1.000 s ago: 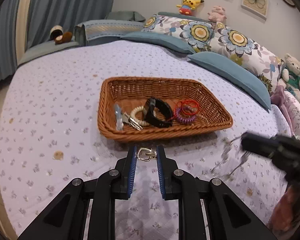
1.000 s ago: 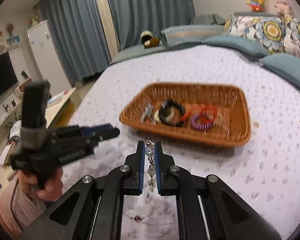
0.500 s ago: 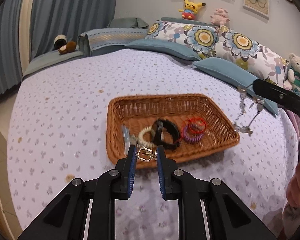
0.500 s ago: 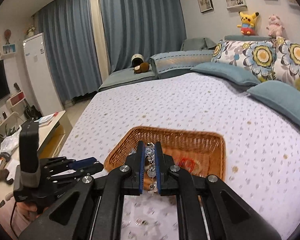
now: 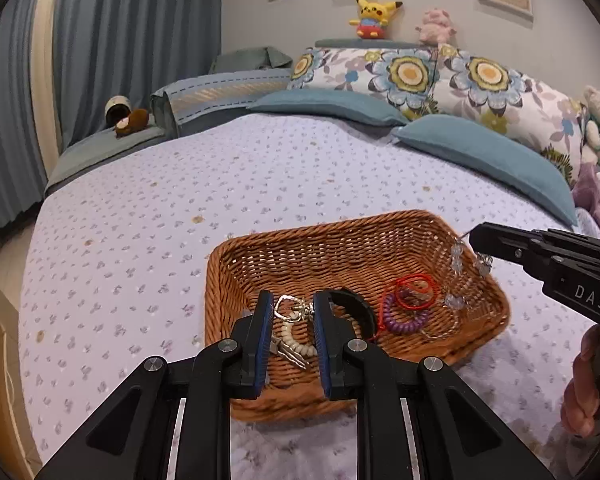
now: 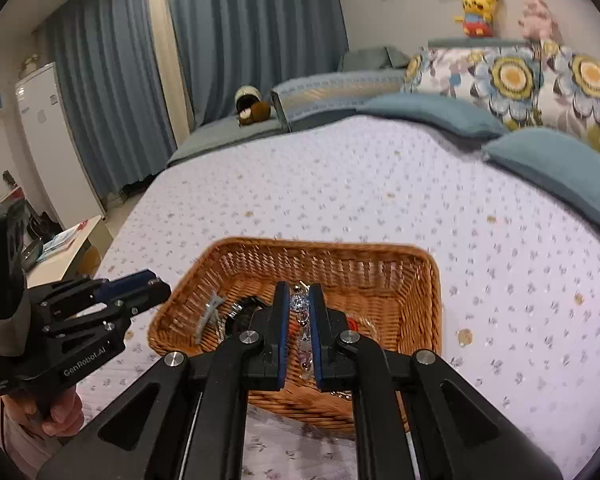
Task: Organize jewelry
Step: 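Carry the gold clasp and charm necklace with both tools into the basket, then open both tools to release the clasp and necklace in the basket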
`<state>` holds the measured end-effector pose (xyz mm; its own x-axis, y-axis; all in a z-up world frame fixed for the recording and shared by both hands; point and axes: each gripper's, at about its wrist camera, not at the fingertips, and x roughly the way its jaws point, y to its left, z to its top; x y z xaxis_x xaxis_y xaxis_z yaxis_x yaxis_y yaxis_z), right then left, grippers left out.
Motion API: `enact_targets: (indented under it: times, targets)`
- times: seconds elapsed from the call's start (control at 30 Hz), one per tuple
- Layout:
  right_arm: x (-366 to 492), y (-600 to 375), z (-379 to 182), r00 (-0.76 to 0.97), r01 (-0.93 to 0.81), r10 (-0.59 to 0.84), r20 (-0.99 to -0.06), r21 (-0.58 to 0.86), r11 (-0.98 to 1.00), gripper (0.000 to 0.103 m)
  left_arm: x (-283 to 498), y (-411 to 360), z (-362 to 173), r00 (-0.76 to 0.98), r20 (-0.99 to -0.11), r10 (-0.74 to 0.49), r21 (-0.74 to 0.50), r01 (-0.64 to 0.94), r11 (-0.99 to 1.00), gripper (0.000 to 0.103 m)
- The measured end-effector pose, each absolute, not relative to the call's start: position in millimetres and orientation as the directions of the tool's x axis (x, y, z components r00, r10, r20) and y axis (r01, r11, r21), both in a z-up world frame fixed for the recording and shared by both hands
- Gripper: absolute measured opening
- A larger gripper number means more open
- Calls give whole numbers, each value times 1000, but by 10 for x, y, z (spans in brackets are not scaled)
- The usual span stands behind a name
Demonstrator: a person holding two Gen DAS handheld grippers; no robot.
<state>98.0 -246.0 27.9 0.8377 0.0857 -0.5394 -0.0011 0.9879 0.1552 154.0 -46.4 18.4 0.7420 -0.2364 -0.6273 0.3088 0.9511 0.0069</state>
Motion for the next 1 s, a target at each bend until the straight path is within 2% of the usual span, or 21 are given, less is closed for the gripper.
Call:
enact_targets:
  times: [0.33,0.57,0.63,0.7,0.73,0.77,1.0]
  targets:
    - [1205,-2717,-58,769,22,150,-621,260,965,12,2046,-500,-140,664,-693,-279,-104,291,951,21]
    - [1185,-2743,-84,773,41,127,-621,248,968,13,2038,-575,-212,677,-690,-256,-68,292,954,20]
    - [1188,-2743,-71,772,42,125,-623,246,968,16,2031,-592,-206,676,-689,-259,-66,297,953,21]
    - [1163,-2725,-60,774,41,123,-621,244,969,38,2021,-590,-184,664,-694,-277,-87,305,948,37]
    - [1141,-2714,-40,780,35,129,-613,248,968,39,1994,-584,-154,666,-689,-285,-96,307,947,53]
    - [1120,-2696,-16,783,23,139,-607,251,968,39,1966,-575,-118,673,-683,-285,-95,305,948,60]
    - [837,-2482,215,806,-48,158,-570,204,978,39,1630,-508,227,712,-642,-286,-65,321,945,60]
